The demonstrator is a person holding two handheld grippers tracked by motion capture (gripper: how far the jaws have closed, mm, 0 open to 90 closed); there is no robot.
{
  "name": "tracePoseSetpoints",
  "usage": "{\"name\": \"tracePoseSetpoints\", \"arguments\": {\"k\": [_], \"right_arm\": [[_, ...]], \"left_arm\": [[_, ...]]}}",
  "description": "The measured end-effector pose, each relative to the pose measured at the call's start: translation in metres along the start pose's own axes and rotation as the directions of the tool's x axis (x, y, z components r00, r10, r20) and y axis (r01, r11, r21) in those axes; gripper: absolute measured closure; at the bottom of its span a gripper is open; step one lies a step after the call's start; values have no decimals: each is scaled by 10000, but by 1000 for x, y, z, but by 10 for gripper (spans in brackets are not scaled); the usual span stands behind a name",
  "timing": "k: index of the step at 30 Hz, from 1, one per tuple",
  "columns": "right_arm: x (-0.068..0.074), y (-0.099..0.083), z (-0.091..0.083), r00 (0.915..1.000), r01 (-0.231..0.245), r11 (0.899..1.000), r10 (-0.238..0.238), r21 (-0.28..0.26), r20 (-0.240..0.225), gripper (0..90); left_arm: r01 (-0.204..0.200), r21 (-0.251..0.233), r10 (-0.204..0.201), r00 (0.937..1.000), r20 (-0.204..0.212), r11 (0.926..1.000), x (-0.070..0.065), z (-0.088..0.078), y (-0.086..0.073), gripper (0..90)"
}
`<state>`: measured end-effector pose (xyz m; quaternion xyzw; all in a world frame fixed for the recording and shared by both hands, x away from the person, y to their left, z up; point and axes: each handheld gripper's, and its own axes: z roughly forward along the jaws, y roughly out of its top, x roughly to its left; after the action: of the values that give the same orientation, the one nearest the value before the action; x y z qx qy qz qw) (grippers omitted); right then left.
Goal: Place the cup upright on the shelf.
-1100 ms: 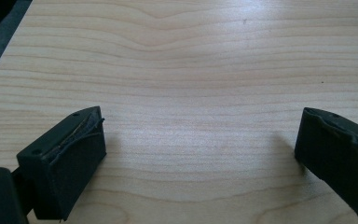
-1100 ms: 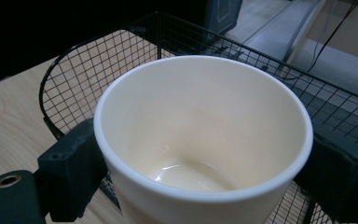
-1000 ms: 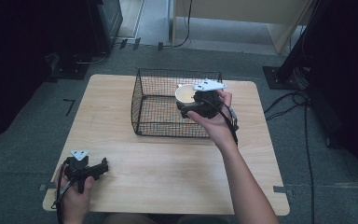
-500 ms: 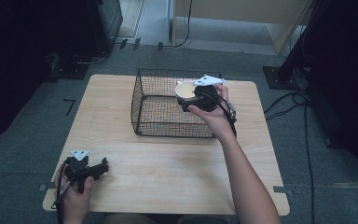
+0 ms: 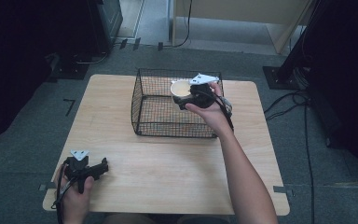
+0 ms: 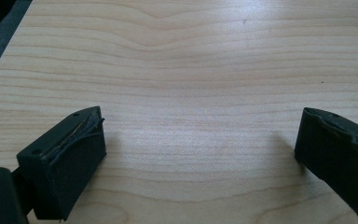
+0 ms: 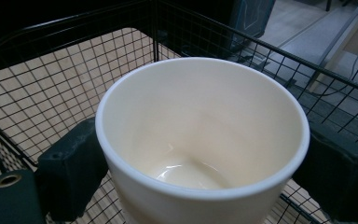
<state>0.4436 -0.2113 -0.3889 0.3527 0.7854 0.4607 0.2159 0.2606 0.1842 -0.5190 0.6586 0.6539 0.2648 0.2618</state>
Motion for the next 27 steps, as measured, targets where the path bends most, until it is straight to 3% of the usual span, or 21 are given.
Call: {"name": "tracePoseSetpoints", "arguments": {"k": [14, 22, 27], "right_arm": [[-11, -11, 27, 9994, 80, 9997, -72, 246, -342, 98], [-14, -18, 39, 9983, 384, 9983, -365, 430, -447, 99], [-16, -23, 44, 9956, 424, 9973, -372, 599, -859, 100]], "left_arm": [[-2, 0, 2, 10000, 0, 10000, 0, 0, 0, 18], [-1, -1, 1, 10000, -1, 10000, 0, 0, 0, 19], [2, -6, -2, 10000, -2, 10000, 0, 0, 0, 19]]}}
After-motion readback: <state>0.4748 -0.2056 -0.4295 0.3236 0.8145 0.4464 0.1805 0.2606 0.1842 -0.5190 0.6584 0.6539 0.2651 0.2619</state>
